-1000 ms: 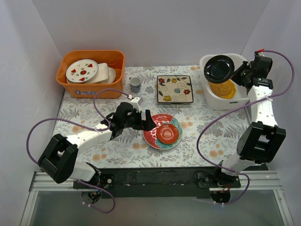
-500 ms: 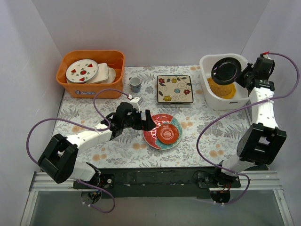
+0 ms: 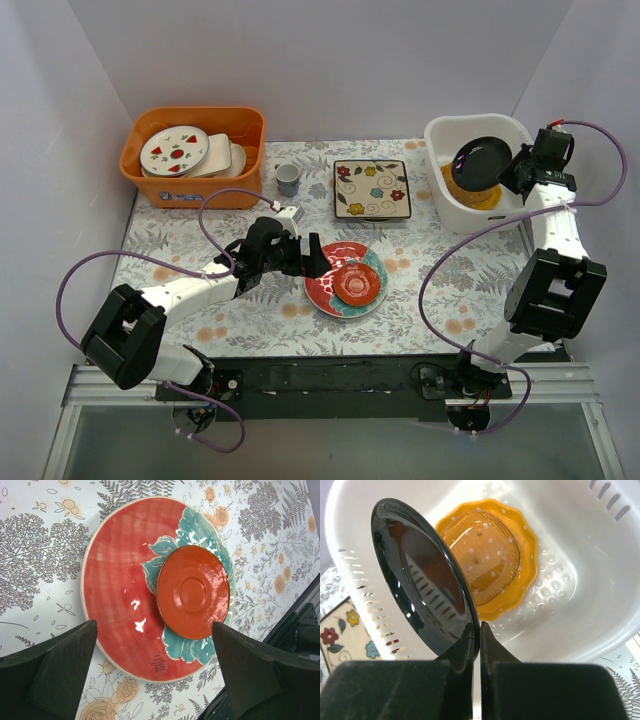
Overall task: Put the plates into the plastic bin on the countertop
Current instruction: Place the plate in the plastic bin.
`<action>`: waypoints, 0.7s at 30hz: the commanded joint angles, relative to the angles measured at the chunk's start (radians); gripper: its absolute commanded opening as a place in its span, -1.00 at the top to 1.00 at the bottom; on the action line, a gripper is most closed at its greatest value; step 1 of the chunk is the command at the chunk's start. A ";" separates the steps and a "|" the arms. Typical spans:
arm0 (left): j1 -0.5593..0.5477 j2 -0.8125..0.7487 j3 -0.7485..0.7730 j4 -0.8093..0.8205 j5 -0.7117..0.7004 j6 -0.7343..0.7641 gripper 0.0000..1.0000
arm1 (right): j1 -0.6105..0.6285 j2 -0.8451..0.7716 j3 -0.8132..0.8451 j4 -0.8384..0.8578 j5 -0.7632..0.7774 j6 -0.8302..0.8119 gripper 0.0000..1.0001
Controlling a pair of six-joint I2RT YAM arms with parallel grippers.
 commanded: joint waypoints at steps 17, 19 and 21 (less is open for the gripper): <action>-0.005 -0.011 0.007 -0.009 -0.016 0.006 -0.96 | -0.004 0.101 0.025 0.033 -0.043 -0.050 0.35; -0.005 -0.012 0.007 -0.011 -0.016 0.005 -0.96 | -0.004 0.096 0.028 0.031 -0.051 -0.053 0.08; -0.005 -0.009 0.005 -0.009 -0.015 0.004 -0.96 | -0.004 0.087 0.023 0.032 -0.051 -0.050 -0.06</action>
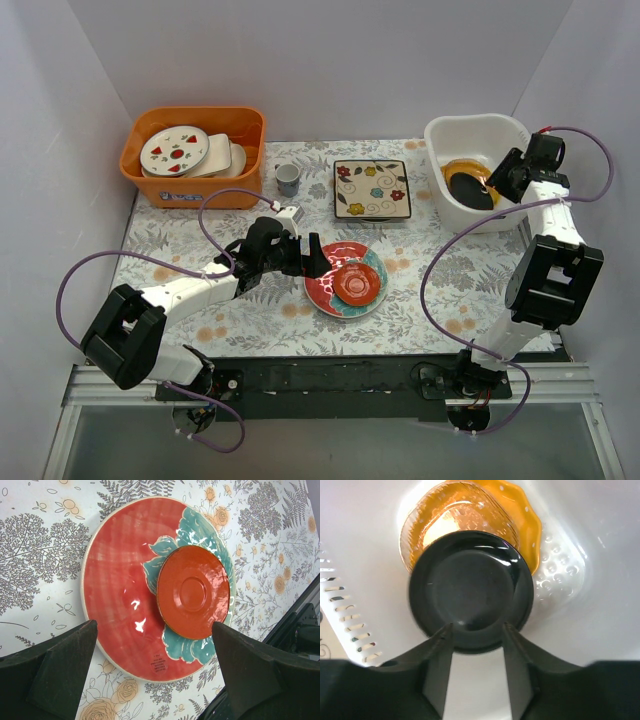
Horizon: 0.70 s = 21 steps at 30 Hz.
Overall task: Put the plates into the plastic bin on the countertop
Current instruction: Place the plate in the plastic bin.
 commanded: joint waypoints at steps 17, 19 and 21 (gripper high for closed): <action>-0.005 0.105 0.051 0.031 0.080 -0.010 -0.95 | 0.022 -0.202 -0.081 0.141 -0.215 0.036 -0.46; -0.005 0.116 0.060 0.031 0.089 -0.010 -0.93 | 0.039 -0.218 -0.084 0.142 -0.228 0.036 -0.46; -0.005 0.130 0.066 0.034 0.098 -0.010 -0.92 | 0.049 -0.228 -0.081 0.136 -0.231 0.034 -0.46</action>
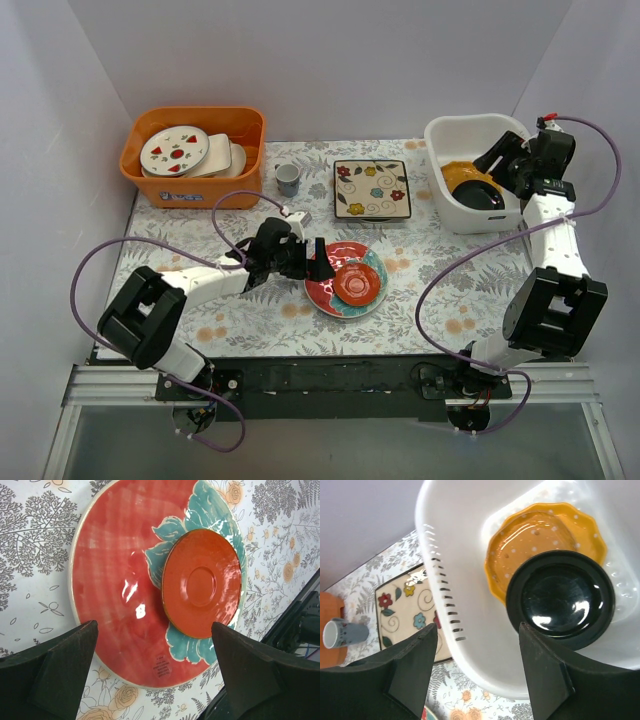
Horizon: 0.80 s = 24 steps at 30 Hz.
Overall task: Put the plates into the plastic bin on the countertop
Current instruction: Place the plate in the plastic bin, then pick up the plate at the center of the board.
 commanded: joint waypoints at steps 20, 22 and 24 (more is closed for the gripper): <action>-0.006 0.128 0.075 0.099 0.163 -0.039 -0.41 | 0.082 -0.092 -0.015 0.042 -0.142 0.006 -0.43; -0.009 0.139 0.075 0.109 0.177 -0.041 -0.35 | 0.086 -0.092 -0.018 0.043 -0.145 0.006 -0.43; -0.012 0.153 0.075 0.117 0.182 -0.044 -0.29 | 0.087 -0.094 -0.019 0.043 -0.148 0.007 -0.43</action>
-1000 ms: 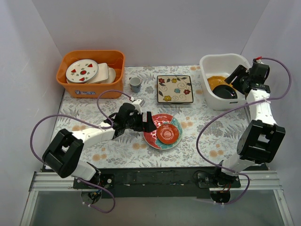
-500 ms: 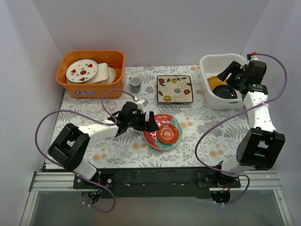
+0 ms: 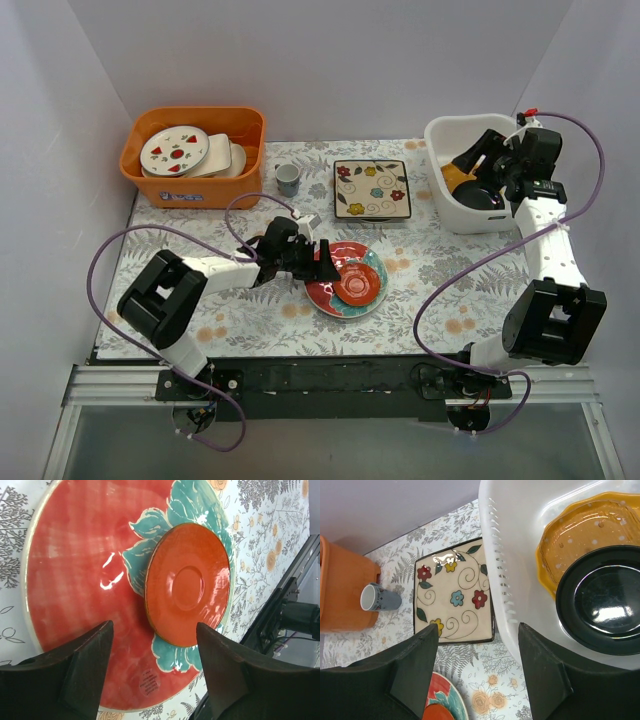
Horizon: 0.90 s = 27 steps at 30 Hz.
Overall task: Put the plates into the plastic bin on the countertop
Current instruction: Pick up the plate at the center of the board.
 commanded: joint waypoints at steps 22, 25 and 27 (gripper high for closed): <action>-0.038 0.166 0.025 0.079 0.055 -0.053 0.97 | 0.007 -0.065 -0.035 0.072 -0.032 0.019 -0.43; -0.038 0.161 0.015 0.084 0.046 -0.056 1.00 | 0.007 -0.062 -0.039 0.076 -0.036 0.017 -0.42; -0.038 0.150 0.011 0.084 0.041 -0.056 1.00 | 0.007 -0.062 -0.040 0.079 -0.041 0.020 -0.42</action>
